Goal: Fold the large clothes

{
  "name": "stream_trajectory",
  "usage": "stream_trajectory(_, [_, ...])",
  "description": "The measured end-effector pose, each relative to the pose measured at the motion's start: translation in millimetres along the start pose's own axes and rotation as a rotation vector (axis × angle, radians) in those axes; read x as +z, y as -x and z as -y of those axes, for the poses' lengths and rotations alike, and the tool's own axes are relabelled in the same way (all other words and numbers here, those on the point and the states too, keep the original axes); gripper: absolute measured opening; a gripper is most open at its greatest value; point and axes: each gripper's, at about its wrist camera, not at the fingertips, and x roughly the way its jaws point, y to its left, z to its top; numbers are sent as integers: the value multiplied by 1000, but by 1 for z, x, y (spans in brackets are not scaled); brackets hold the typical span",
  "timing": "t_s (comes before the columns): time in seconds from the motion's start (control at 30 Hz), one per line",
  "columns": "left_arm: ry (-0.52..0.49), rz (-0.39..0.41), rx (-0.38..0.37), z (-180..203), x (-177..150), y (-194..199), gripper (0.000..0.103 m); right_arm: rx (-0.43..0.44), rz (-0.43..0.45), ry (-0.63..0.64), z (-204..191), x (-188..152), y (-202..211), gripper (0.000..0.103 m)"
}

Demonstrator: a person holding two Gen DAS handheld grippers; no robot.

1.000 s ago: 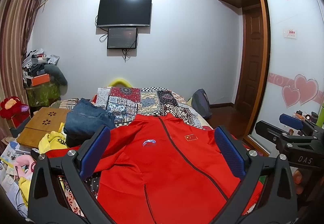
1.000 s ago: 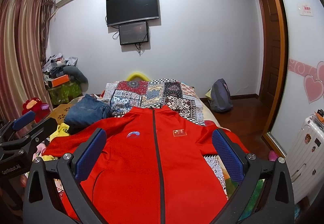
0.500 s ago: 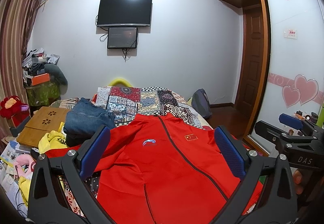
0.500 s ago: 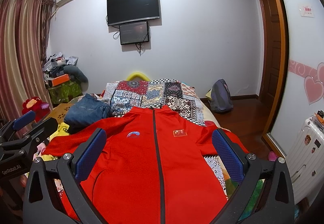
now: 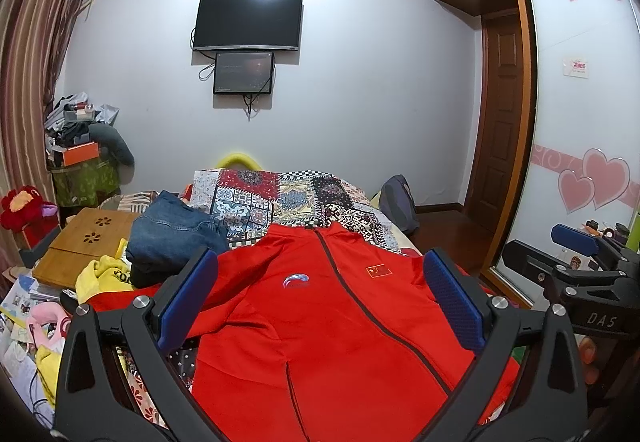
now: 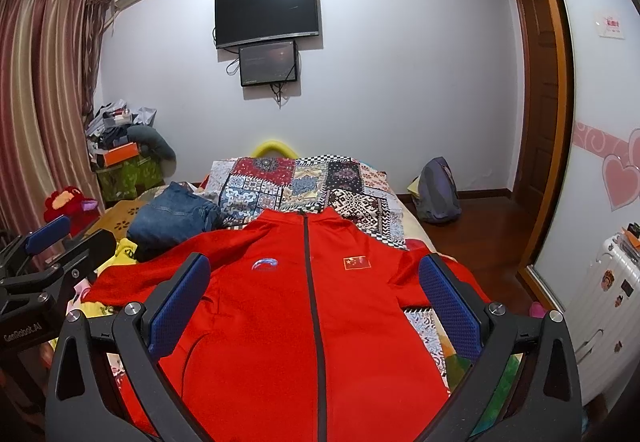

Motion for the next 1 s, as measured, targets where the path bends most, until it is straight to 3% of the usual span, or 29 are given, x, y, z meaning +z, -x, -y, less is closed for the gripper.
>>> stream_trajectory(0.73, [25, -17, 17, -11, -1, -9, 103, 1, -27, 5, 0, 2, -11, 103])
stream_trajectory(1.0, [26, -29, 53, -32, 1, -25, 103, 1, -38, 21, -5, 4, -28, 103])
